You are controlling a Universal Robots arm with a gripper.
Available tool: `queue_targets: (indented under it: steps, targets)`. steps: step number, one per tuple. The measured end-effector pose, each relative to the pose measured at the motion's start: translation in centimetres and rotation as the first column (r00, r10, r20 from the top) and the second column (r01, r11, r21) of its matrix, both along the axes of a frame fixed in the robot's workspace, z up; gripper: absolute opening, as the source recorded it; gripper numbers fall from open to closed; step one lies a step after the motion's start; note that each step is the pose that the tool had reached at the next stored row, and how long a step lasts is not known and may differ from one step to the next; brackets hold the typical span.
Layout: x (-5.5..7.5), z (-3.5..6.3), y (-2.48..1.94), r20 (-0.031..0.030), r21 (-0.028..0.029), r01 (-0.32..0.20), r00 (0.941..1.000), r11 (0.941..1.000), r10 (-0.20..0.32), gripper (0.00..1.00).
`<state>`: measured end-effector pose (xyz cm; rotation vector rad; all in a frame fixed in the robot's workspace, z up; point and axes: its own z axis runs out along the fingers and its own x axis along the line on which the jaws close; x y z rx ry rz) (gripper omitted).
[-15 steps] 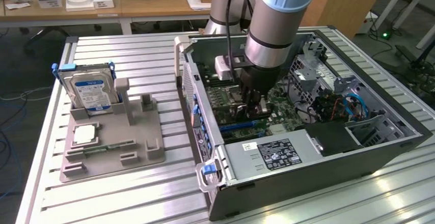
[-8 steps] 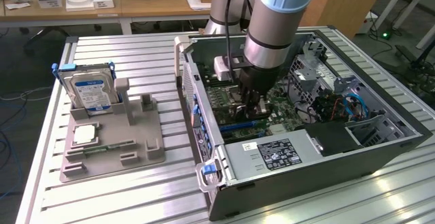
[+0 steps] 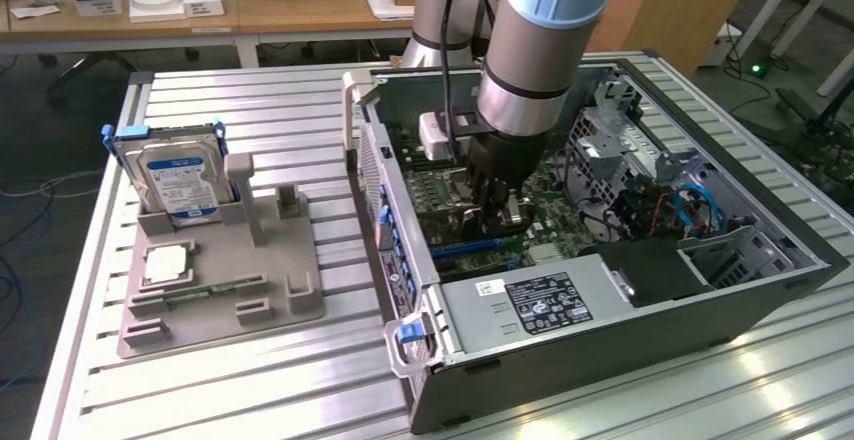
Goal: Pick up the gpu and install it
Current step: 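Insert the gpu into the slot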
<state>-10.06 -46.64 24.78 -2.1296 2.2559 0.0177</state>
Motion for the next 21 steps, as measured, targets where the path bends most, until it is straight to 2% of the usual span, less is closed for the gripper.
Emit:
queue_targets:
  steps: [17, 21]
  targets:
    - [0.26, -0.01, 0.00, 0.0000, 0.0001, 0.002, 1.0000, 1.0000, -0.002, 0.28]
    - [0.27, -0.03, 0.00, 0.0000, -0.0024, 0.002, 1.0000, 1.0000, -0.002, 0.28]
